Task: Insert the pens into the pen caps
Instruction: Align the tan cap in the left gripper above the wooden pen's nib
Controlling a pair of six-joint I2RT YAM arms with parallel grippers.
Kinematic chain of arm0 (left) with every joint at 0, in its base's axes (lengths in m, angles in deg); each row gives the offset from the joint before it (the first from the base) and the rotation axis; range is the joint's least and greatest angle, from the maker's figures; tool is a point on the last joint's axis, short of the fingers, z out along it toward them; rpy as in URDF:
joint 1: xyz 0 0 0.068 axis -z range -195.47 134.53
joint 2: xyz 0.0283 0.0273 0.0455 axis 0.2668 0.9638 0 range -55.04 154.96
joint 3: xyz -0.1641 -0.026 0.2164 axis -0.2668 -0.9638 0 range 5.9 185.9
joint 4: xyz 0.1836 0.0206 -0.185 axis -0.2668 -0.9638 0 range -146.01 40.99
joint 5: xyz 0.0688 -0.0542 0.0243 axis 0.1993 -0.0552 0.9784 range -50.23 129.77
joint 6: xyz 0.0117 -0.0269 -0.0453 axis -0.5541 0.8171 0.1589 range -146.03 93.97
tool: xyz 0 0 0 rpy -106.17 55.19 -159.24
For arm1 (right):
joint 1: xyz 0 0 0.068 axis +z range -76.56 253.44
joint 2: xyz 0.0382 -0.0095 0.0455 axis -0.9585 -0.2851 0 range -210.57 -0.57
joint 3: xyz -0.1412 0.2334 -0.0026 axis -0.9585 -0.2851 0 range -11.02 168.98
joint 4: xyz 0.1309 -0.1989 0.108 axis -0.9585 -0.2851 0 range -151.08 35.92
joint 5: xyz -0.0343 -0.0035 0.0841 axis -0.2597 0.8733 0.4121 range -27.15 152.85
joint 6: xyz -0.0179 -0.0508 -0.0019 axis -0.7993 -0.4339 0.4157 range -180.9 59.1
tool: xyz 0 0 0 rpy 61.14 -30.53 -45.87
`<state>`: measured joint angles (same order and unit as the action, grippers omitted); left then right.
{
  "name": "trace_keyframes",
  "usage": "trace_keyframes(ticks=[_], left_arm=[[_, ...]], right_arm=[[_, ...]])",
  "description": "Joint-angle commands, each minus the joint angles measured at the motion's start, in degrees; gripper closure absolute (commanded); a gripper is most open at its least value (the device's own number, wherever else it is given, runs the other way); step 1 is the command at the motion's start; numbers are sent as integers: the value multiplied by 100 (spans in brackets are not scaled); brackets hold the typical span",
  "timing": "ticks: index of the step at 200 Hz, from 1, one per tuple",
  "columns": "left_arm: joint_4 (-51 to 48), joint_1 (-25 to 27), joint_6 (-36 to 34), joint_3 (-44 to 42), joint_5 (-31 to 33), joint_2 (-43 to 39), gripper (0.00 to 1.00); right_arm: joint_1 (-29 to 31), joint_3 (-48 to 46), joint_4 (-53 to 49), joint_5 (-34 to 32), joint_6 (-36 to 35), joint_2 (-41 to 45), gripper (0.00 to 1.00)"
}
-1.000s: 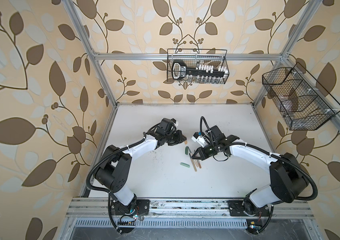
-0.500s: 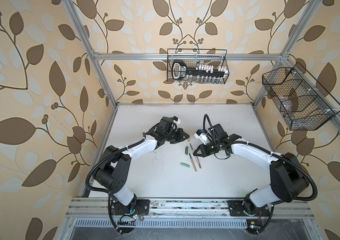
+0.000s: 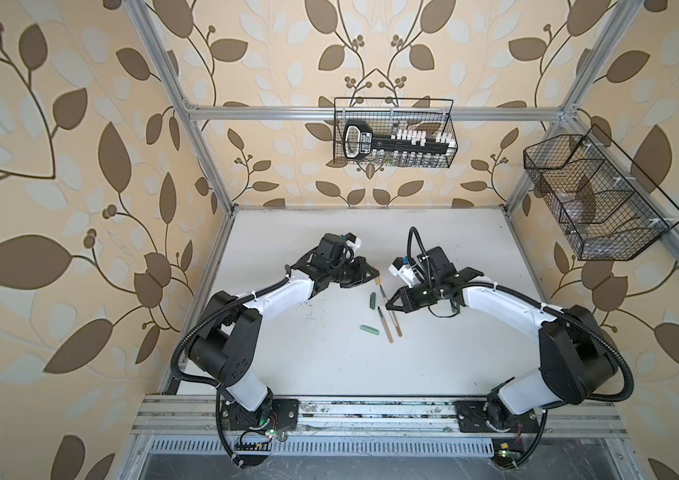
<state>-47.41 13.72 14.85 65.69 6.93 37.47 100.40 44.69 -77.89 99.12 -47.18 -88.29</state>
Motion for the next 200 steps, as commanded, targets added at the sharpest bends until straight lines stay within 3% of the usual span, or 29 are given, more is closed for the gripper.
trace_keyframes(ticks=[1, 200], left_arm=[[234, 1, 76, 77, 64, -172, 100], [340, 148, 69, 71, -3, 99, 100]], right_arm=[[-2, 47, 47, 148, -48, -30, 96], [-59, 162, 38, 201, -45, -84, 96]])
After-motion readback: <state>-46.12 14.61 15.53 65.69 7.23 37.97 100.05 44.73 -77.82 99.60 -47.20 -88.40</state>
